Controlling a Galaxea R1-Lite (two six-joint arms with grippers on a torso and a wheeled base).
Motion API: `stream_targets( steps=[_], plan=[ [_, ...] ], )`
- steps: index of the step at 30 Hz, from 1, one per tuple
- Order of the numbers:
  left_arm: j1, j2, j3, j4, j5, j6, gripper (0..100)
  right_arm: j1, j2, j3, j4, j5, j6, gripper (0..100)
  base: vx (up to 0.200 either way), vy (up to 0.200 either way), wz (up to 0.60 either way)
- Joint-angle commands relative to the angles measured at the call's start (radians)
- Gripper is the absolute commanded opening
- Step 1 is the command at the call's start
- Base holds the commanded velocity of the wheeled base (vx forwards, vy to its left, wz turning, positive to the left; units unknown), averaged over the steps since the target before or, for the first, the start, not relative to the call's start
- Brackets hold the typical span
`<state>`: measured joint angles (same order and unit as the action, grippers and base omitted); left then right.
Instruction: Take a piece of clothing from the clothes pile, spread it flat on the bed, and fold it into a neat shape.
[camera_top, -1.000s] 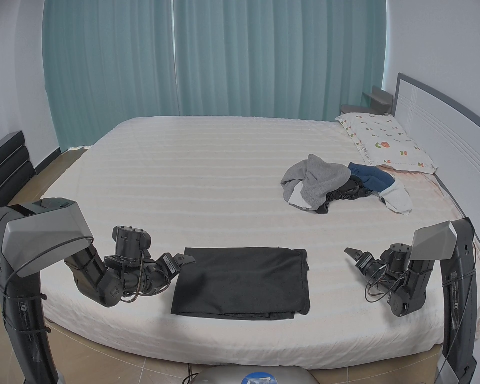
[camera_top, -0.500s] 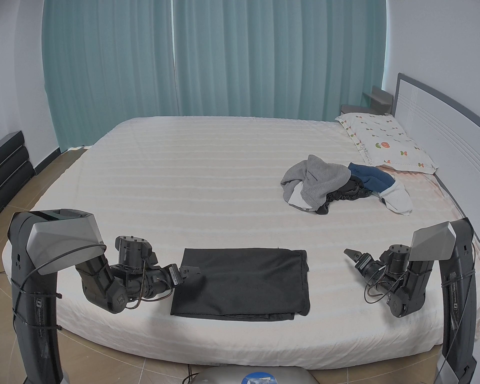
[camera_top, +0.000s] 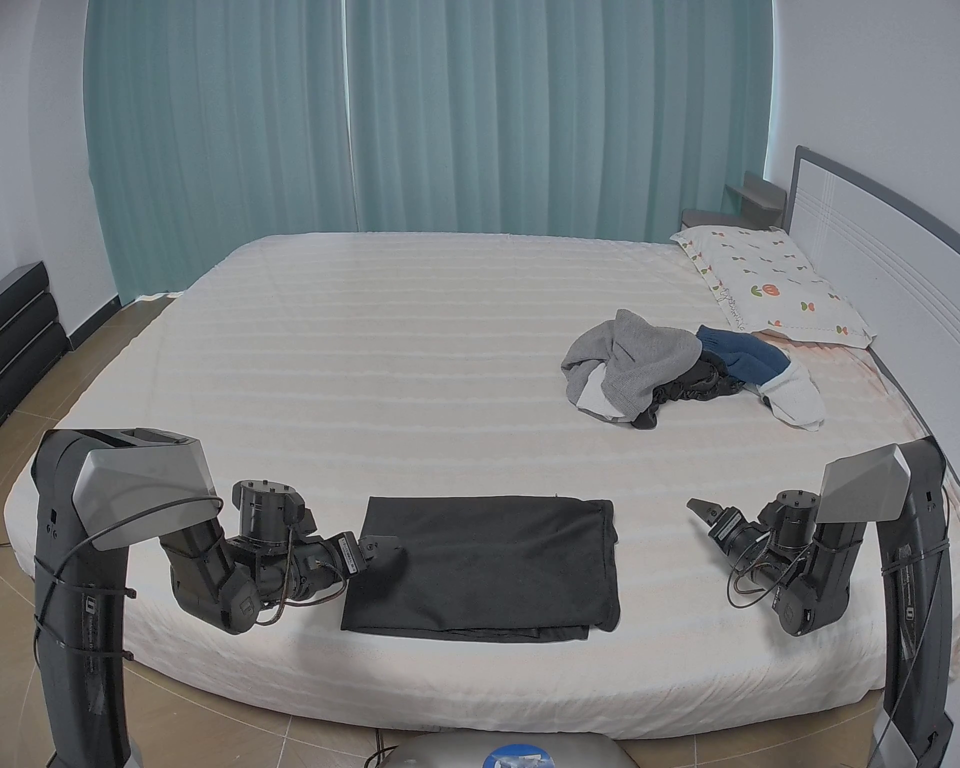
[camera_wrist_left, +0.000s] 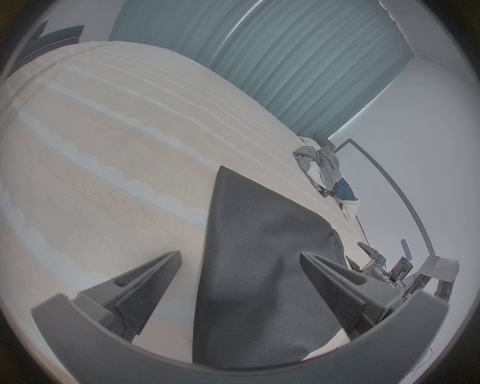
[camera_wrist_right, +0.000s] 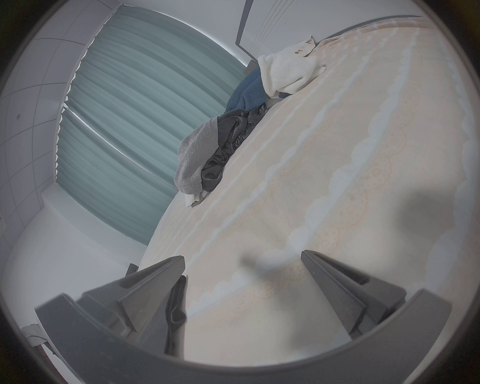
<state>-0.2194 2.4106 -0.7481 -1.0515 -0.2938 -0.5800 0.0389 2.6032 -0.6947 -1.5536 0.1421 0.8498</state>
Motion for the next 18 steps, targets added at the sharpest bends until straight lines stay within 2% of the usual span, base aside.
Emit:
stream_targets(
  steps=[1,3,4,18],
  plan=[
    [-0.002,0.012,0.001,0.001,0.001,-0.003,100,0.001,0.006,0.000,-0.016,0.001,0.000,100,0.000,0.000,0.00],
    [-0.002,0.012,0.001,0.001,0.001,-0.004,100,0.001,0.008,0.000,-0.016,-0.001,-0.001,100,0.000,0.000,0.00],
    [-0.003,0.012,-0.002,0.001,0.001,-0.006,0,0.001,0.008,0.000,-0.016,0.001,-0.001,100,0.000,0.000,0.00],
    [-0.008,0.007,0.006,-0.001,0.013,-0.032,0,0.001,0.008,0.000,-0.016,0.001,-0.001,100,0.000,0.000,0.00]
  ],
)
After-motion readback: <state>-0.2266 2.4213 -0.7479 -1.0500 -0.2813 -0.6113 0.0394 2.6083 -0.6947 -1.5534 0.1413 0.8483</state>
